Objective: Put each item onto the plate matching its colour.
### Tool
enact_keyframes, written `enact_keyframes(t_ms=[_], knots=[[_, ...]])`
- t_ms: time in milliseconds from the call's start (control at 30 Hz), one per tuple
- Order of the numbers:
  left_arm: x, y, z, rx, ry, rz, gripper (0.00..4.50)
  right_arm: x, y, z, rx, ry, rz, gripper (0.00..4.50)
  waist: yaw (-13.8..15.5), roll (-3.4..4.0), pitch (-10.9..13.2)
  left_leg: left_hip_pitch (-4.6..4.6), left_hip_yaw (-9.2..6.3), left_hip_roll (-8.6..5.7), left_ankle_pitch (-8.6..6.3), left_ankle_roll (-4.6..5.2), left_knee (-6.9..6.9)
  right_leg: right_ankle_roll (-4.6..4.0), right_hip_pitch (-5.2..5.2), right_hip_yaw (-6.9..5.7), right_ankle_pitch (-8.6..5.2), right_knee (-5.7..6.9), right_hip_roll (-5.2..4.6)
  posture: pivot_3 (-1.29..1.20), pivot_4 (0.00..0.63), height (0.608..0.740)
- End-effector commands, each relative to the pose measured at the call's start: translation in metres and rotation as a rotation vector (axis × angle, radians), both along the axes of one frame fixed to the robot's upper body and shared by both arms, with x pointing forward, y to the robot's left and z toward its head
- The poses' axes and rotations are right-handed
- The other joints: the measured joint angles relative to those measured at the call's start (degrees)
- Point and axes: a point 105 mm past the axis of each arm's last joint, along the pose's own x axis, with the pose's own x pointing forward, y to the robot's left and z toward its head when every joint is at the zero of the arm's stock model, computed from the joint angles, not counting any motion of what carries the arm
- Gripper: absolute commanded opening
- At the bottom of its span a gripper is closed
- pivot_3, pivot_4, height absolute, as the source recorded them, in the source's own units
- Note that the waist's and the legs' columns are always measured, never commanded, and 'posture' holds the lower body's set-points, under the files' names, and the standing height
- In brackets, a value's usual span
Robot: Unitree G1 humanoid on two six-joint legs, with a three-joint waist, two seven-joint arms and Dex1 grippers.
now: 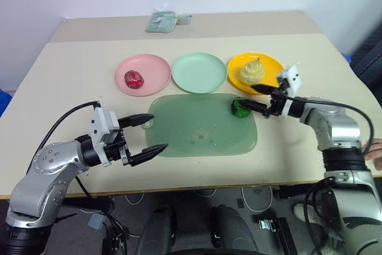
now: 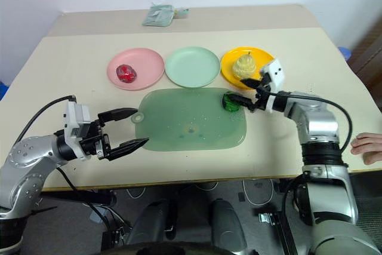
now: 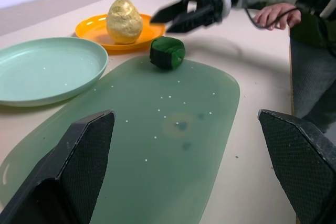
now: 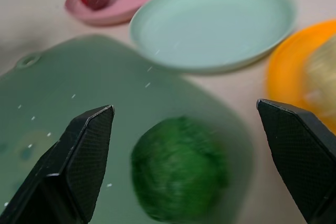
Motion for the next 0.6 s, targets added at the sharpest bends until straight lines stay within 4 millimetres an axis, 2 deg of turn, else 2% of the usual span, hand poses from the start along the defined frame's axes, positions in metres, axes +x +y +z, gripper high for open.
enact_keyframes(t_ms=[33,200,267,367,467,600], knots=[[-0.004,-0.002,0.008,0.005,-0.046,-0.003,4.5,0.002,0.005,-0.004,-0.012,-0.005,0.021,4.43,0.11,0.0,0.0,0.0,0.0,-0.01,0.0,0.0,0.0,0.0,0.0,0.0,0.0,0.0,0.0,0.0,0.15,0.74],[-0.007,0.0,0.007,0.007,-0.045,0.021,4.5,0.01,0.007,-0.024,-0.051,0.022,0.006,4.43,0.0,0.0,0.0,0.0,0.0,-0.02,0.0,0.0,0.02,0.0,0.01,0.0,0.0,0.01,0.0,0.0,0.15,0.74],[-0.008,0.001,0.007,0.007,-0.045,0.035,4.5,0.013,0.01,-0.02,-0.044,0.004,0.015,3.91,-0.01,-0.01,0.0,0.01,0.01,-0.01,0.0,0.0,0.02,0.0,0.01,0.0,0.0,0.02,0.01,0.0,0.15,0.74],[-0.009,0.002,0.006,0.003,-0.043,0.047,4.5,0.017,0.014,-0.008,-0.035,-0.05,0.016,2.64,0.0,-0.01,0.0,0.01,0.01,-0.01,0.0,0.0,0.02,0.0,0.0,0.0,0.0,0.02,0.01,0.0,0.15,0.74],[-0.012,0.002,0.006,0.0,-0.043,0.055,4.5,0.021,0.027,0.014,0.004,-0.119,0.027,2.64,-0.05,-0.01,0.0,0.0,0.01,0.0,0.0,0.0,0.02,0.01,0.0,0.0,0.0,0.02,0.0,0.0,0.15,0.74],[-0.012,0.003,0.007,-0.005,-0.045,0.07,4.5,0.026,0.046,0.031,0.019,-0.182,0.054,2.64,-0.04,0.0,0.01,0.0,0.0,0.03,0.0,0.0,0.01,0.01,-0.02,0.0,0.0,0.02,-0.02,0.0,0.15,0.74]])
